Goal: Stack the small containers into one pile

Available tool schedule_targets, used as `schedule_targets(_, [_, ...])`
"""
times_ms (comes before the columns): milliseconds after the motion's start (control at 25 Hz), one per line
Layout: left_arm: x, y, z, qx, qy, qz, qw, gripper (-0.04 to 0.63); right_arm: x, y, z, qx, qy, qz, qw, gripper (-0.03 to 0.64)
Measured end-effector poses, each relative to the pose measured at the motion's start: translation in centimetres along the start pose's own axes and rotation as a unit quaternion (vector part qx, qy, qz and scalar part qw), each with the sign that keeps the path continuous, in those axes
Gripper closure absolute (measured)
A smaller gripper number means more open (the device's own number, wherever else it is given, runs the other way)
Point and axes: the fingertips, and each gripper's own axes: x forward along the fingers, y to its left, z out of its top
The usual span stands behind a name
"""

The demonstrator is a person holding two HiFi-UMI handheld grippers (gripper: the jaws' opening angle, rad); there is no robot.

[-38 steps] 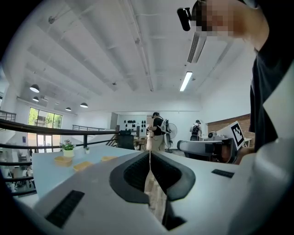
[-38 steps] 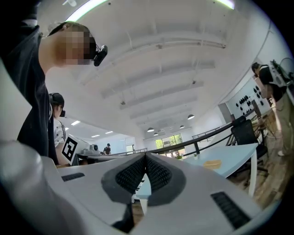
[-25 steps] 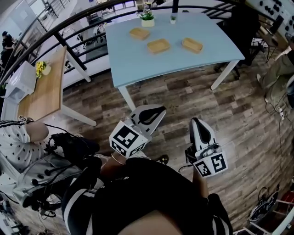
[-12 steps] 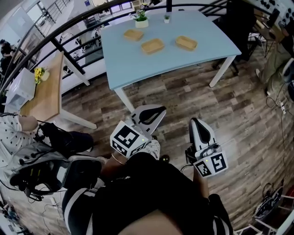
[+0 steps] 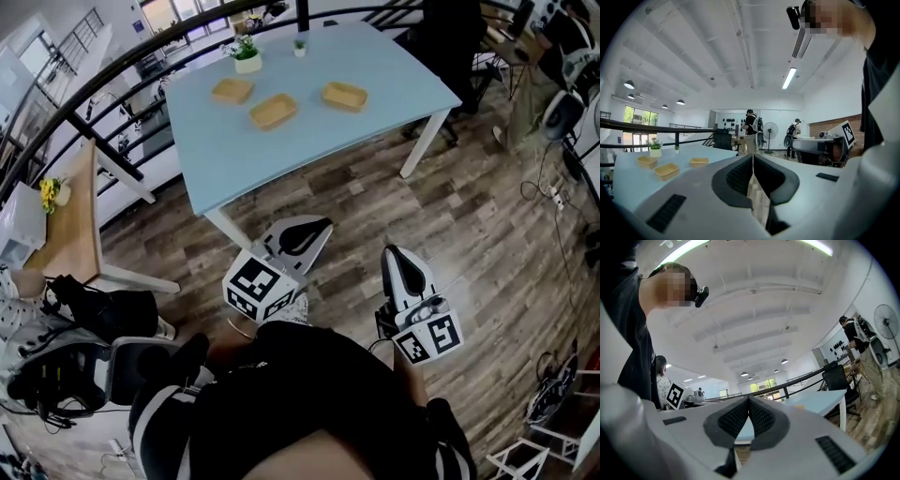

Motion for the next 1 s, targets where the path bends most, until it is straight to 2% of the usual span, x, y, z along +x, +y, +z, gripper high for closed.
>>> schedule_targets(200, [2.5,0.8,0.2,0.025,0.001,0.000,0.9997,0.575,0.9,-3.0,-0.2,-0.004,0.000,-0.008,1.000,0.615])
schedule_targets(400, [4.8,2.8,-0.9,0.010,0.006,0.008,0.9999,0.575,2.4,-5.3,-1.4,0.013,0.006,0.000,1.000,0.615])
schedule_targets(560, [5.9,4.8,-1.3,0.015,0.000,0.008,0.9999,0.575,4.2,-6.3,-2.0,0.009,0.007,0.001,1.000,0.616])
schedule_targets(800, [5.4,9.3,-1.7,0.025,-0.006,0.005,0.9996,0.575,9.0,-5.9,-2.8,-0.005,0.011,0.002,1.000,0.616])
schedule_targets(1000, [7.7,17.6,0.4,-0.001,0.001,0.008,1.0000,0.575,17.5,-7.7,-1.2,0.005,0.034,0.002,0.999,0.616])
